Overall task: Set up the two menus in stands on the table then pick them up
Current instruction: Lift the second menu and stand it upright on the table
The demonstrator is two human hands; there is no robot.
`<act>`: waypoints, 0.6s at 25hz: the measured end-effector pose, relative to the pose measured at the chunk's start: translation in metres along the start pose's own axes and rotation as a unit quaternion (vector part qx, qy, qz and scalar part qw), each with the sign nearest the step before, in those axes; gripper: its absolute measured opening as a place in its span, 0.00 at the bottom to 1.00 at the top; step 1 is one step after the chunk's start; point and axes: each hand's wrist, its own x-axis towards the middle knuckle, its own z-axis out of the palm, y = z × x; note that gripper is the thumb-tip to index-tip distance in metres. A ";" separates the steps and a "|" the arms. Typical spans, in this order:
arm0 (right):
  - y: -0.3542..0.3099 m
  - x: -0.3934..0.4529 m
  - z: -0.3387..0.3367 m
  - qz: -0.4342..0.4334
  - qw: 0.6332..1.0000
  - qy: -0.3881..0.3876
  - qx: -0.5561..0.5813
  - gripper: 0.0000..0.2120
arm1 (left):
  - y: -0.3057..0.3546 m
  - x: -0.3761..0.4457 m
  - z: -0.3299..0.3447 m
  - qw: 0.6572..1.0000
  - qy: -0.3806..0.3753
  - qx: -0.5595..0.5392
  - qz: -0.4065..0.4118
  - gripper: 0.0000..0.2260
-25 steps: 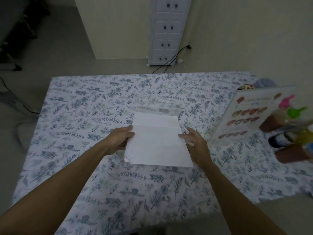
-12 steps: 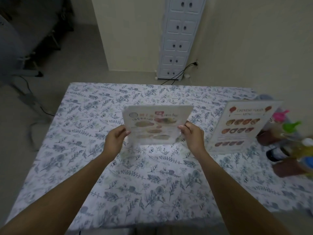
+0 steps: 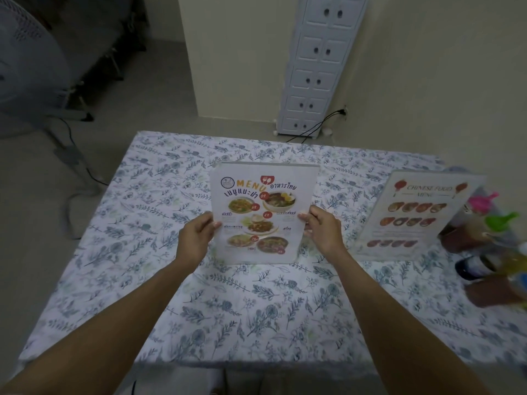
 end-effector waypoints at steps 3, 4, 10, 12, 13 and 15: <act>0.004 -0.005 0.001 -0.015 1.000 0.007 -0.025 0.14 | -0.004 -0.003 -0.002 0.999 0.001 0.035 0.012 0.12; 0.006 -0.007 0.001 -0.023 0.999 0.009 -0.039 0.15 | -0.005 -0.004 -0.003 0.999 0.001 0.046 0.014 0.10; 0.003 -0.012 0.004 -0.037 0.998 0.023 -0.054 0.16 | -0.006 -0.009 0.001 0.991 0.030 0.129 0.030 0.07; 0.000 -0.017 0.003 -0.048 0.995 0.023 -0.088 0.16 | -0.003 -0.013 0.009 0.986 0.055 0.155 0.034 0.09; -0.001 -0.020 0.002 -0.054 0.991 0.023 -0.118 0.16 | -0.001 -0.016 0.014 0.984 0.066 0.165 0.033 0.10; 0.001 -0.026 0.001 -0.067 0.983 0.022 -0.170 0.14 | 0.000 -0.023 0.022 0.975 0.080 0.204 0.030 0.15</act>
